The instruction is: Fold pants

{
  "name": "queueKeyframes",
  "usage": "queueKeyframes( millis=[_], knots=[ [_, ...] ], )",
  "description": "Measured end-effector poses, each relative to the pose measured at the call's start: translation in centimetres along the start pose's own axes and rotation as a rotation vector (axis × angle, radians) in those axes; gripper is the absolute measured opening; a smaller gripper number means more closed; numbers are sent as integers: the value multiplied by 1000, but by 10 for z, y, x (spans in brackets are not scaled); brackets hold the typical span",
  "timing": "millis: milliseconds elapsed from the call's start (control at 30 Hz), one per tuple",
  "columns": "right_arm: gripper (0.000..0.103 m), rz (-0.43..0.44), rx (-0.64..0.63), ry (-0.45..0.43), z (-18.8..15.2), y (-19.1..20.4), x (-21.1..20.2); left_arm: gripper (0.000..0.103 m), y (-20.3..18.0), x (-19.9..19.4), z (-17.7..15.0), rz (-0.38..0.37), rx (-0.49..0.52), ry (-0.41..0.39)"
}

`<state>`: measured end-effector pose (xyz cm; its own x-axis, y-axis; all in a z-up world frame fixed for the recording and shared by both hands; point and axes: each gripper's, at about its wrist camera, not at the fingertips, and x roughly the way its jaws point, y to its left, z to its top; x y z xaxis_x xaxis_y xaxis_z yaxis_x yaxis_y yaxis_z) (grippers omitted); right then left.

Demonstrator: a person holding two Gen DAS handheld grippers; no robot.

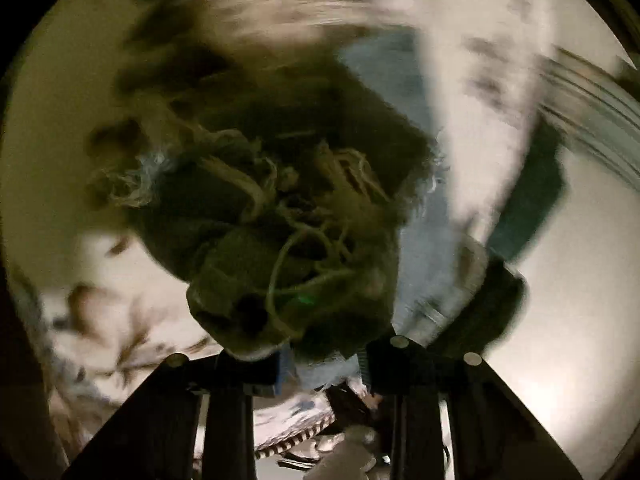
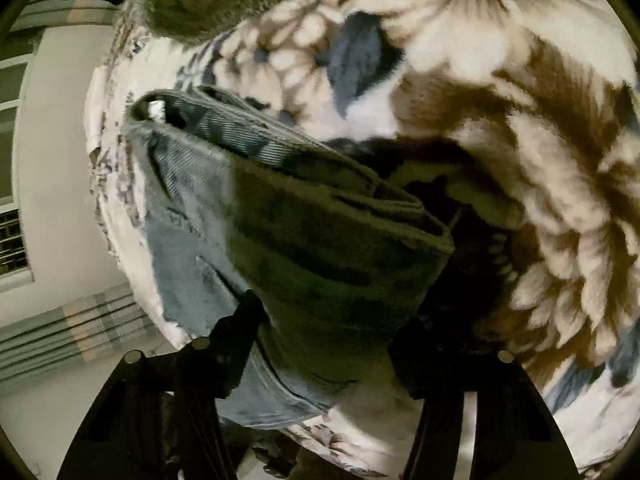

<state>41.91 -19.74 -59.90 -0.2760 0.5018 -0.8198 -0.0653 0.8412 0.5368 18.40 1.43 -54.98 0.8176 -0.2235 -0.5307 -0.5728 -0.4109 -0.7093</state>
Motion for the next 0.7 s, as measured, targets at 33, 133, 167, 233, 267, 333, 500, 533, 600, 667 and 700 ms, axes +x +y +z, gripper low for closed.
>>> queueKeyframes(
  millis=[33,133,167,233,267,333,500,533,600,667,700],
  knots=[
    [61,10,3,2,0,-1,-2,25,2,-1,0,-18,27,10],
    [61,49,32,30,2,-10,1,31,32,3,0,-14,-35,25],
    [62,50,33,37,2,-12,3,31,43,1,1,-15,-73,28],
    [64,50,29,42,3,-13,7,35,60,2,0,-15,-145,18],
    [65,49,25,45,3,-12,8,41,63,3,0,-14,-161,17],
    [68,50,18,53,6,-9,11,44,65,-4,3,-3,-166,8],
    [70,60,22,42,10,-7,17,49,57,3,6,65,-207,7],
    [70,62,25,22,9,-7,19,50,55,1,6,79,-208,5],
    [55,52,18,-22,6,-8,19,47,49,4,7,102,-207,-11],
    [42,57,27,-55,0,-7,17,24,36,0,3,95,-153,-33],
    [35,72,50,-73,-5,-7,14,22,27,-2,2,102,-110,-43]
  ],
)
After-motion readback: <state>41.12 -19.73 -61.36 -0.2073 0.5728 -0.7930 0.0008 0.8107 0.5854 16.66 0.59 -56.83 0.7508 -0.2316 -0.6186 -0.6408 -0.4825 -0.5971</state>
